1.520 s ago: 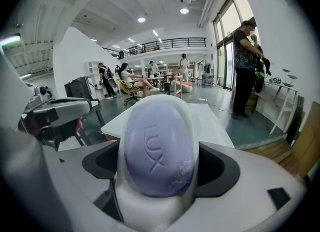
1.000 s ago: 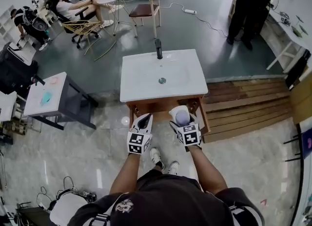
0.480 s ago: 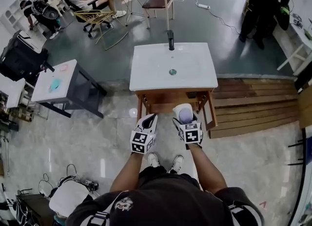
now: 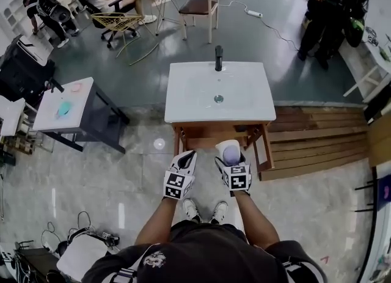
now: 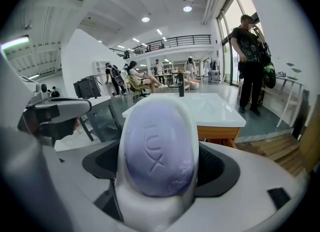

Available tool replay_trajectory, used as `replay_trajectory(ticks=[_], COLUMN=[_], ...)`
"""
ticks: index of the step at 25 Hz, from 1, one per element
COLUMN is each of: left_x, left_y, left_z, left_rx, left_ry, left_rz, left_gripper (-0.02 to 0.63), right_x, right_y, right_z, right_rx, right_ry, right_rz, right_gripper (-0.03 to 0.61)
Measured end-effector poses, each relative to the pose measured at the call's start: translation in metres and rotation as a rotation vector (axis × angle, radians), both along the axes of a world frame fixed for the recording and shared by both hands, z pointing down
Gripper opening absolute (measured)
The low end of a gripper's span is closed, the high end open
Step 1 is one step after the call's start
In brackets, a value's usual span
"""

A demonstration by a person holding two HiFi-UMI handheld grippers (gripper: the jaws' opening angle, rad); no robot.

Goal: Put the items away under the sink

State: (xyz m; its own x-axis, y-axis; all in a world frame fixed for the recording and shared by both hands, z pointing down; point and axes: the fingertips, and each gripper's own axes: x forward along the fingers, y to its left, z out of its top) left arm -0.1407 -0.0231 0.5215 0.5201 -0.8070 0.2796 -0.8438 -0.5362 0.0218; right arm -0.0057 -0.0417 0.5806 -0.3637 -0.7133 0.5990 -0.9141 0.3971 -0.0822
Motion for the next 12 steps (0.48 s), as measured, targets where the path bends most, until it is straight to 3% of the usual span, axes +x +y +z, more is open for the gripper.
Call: replay_trajectory(ticks=[12], left_x=[-0.03], left_y=[-0.024], left_z=[0.023], left_rx=[-0.044], left_ry=[0.056], left_rz=[0.038], left_gripper=[0.008], right_x=[-0.029], right_y=[-0.018], right_z=[0.01], right_rx=[-0.013], right_ry=[0.007], right_rz=[0.039], right_gripper=[0.459])
